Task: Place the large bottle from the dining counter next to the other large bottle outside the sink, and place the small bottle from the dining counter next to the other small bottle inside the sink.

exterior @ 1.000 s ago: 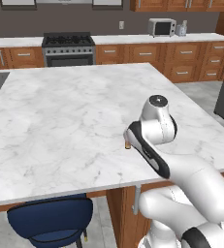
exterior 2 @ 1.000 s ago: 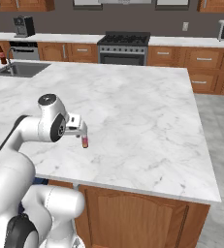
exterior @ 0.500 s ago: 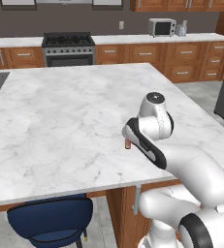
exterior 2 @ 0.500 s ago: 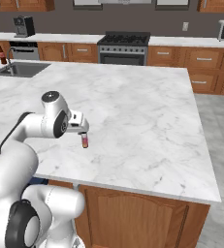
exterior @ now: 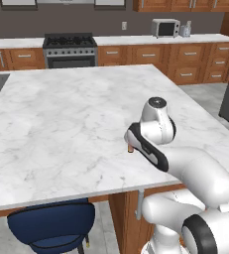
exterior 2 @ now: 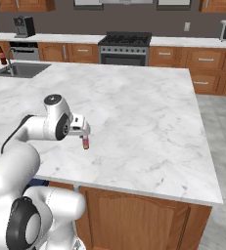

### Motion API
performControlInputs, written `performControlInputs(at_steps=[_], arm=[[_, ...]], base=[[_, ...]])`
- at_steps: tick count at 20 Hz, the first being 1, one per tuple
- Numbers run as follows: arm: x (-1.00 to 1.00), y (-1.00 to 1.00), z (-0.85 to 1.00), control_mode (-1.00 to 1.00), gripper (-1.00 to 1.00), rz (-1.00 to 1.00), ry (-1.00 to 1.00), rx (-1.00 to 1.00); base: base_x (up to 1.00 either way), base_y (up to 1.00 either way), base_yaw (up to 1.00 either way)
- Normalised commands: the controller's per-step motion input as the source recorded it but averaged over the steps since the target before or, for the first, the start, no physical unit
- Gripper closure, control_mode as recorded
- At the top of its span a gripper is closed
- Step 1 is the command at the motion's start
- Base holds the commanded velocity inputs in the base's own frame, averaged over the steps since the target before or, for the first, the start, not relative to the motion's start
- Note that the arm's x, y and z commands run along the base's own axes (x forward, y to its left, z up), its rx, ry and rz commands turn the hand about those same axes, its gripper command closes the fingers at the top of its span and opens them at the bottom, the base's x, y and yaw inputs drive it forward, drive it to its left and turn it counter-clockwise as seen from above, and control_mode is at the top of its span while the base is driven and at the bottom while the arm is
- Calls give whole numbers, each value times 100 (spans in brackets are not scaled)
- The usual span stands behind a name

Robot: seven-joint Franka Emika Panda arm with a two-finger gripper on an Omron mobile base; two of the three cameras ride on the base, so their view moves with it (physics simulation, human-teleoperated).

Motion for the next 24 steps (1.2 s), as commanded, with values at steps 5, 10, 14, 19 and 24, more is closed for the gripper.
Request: performControlInputs(at_steps=[5,10,14,19,24], arm=[[2,0,-15,-100,-100,0,0,0],[8,0,-6,-100,-100,0,0,0],[6,0,0,-100,-100,0,-2,0],[8,0,0,-100,-100,0,-3,0],[11,0,0,-100,-100,0,0,0]], base=[[0,0,0],[0,0,0],[0,0,0],[0,0,0],[0,0,0]])
